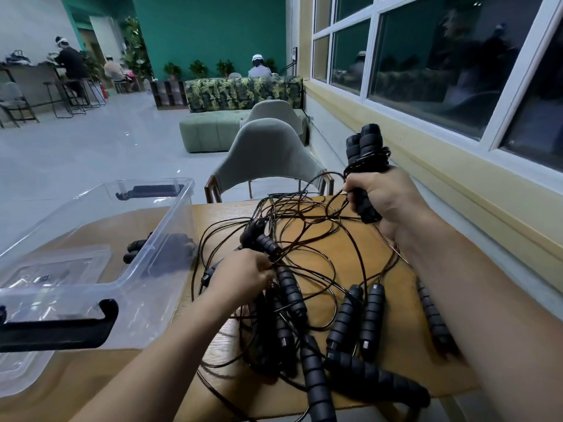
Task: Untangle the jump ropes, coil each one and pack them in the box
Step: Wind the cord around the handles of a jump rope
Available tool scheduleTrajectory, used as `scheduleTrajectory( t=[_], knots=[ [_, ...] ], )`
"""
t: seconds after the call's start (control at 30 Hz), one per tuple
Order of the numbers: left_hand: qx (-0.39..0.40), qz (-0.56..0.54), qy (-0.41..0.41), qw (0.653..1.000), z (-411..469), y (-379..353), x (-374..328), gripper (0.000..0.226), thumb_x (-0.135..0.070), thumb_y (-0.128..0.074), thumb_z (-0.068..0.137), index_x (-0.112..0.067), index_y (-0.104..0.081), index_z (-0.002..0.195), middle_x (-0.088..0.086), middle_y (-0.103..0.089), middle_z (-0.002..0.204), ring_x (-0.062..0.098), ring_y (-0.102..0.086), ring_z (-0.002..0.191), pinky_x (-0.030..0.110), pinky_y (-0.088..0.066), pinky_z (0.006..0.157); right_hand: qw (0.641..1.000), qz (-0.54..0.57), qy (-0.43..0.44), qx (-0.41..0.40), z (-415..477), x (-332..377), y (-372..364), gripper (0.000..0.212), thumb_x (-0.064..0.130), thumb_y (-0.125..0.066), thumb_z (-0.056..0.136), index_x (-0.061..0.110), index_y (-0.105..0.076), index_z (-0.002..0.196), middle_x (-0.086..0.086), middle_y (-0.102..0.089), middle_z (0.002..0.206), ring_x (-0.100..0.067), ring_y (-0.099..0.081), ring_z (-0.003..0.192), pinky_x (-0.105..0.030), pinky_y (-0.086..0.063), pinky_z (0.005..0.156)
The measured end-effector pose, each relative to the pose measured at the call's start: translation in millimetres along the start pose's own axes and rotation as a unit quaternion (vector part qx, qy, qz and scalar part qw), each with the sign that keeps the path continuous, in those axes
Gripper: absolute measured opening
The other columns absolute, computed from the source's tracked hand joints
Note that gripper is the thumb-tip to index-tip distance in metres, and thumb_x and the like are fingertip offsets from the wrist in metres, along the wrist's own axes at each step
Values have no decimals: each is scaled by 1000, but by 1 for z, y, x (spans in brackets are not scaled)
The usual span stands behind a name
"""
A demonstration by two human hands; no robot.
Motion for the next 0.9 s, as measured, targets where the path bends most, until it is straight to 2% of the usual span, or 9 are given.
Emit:
scheduleTrajectory(
  t=[0.13,0.27,0.33,0.4,0.5,0.57,0.67,0.8,0.9],
  knots=[
    [14,133,53,990,5,12,28,13,-40,-74,89,-29,-79,94,-8,-71,77,17,-67,77,29,-58,73,1000,-13,3,-1,3,1,8,19,-8,-70,81,5,-68,95,-7,-65,66,-20,-60,58,-32,-52,54],
    [19,167,35,985,6,16,29,25,-44,-76,81,-32,-79,103,-8,-74,90,18,-70,87,35,-61,82,999,-28,-19,21,-1,-12,4,15,-8,-69,81,4,-68,90,-8,-63,66,-22,-59,58,-32,-51,54],
    [29,101,-5,994,5,13,17,38,-54,-82,77,-34,-77,110,-9,-72,103,16,-68,97,35,-58,87,999,-33,-29,27,-3,-17,1,14,-8,-69,82,4,-68,89,-7,-63,64,-20,-59,55,-29,-51,51],
    [34,0,-39,999,3,11,1,47,-64,-81,76,-34,-77,113,-14,-74,107,9,-68,99,33,-57,91,998,-35,-37,36,-5,-22,-1,13,-7,-70,82,4,-69,90,-8,-63,66,-19,-59,55,-29,-51,51],
    [-2,-153,-47,987,1,11,-20,27,-53,-78,88,-32,-79,104,-17,-77,95,-2,-70,89,31,-60,87,997,-37,-45,52,-8,-26,-7,12,-7,-71,83,3,-69,90,-9,-63,67,-18,-59,53,-26,-50,47],
    [-31,-219,-27,975,-3,10,-31,24,-53,-74,92,-30,-79,98,-16,-78,87,-2,-72,84,27,-59,81,997,-29,-47,58,-10,-28,-10,13,-8,-71,84,3,-69,91,-9,-64,68,-17,-60,53,-26,-50,47],
    [2,-383,21,923,-6,-2,-43,30,-49,-69,96,-21,-79,96,-4,-81,86,13,-78,84,31,-58,82,997,-17,-46,59,-10,-31,-12,17,-7,-71,82,1,-70,97,-11,-66,74,-18,-62,58,-30,-53,52],
    [84,-526,61,844,-7,-18,-53,28,-28,-72,99,-7,-68,118,11,-81,101,22,-79,90,26,-55,72,997,-16,-52,58,-9,-35,-13,16,-5,-72,82,3,-71,96,-10,-66,72,-20,-61,60,-33,-53,58],
    [133,-624,63,767,-11,-21,-56,33,-15,-71,99,-1,-62,127,12,-79,108,24,-78,98,26,-53,76,997,-19,-55,56,-7,-36,-11,14,-4,-73,81,4,-71,93,-10,-67,71,-22,-61,60,-38,-50,63]
  ],
)
Point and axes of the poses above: each hand's wrist, its own z-axis towards the middle knuckle, its own y-axis out of the back of the hand, x = y × z, the point moved 6 cm from there along z, towards the middle knuckle
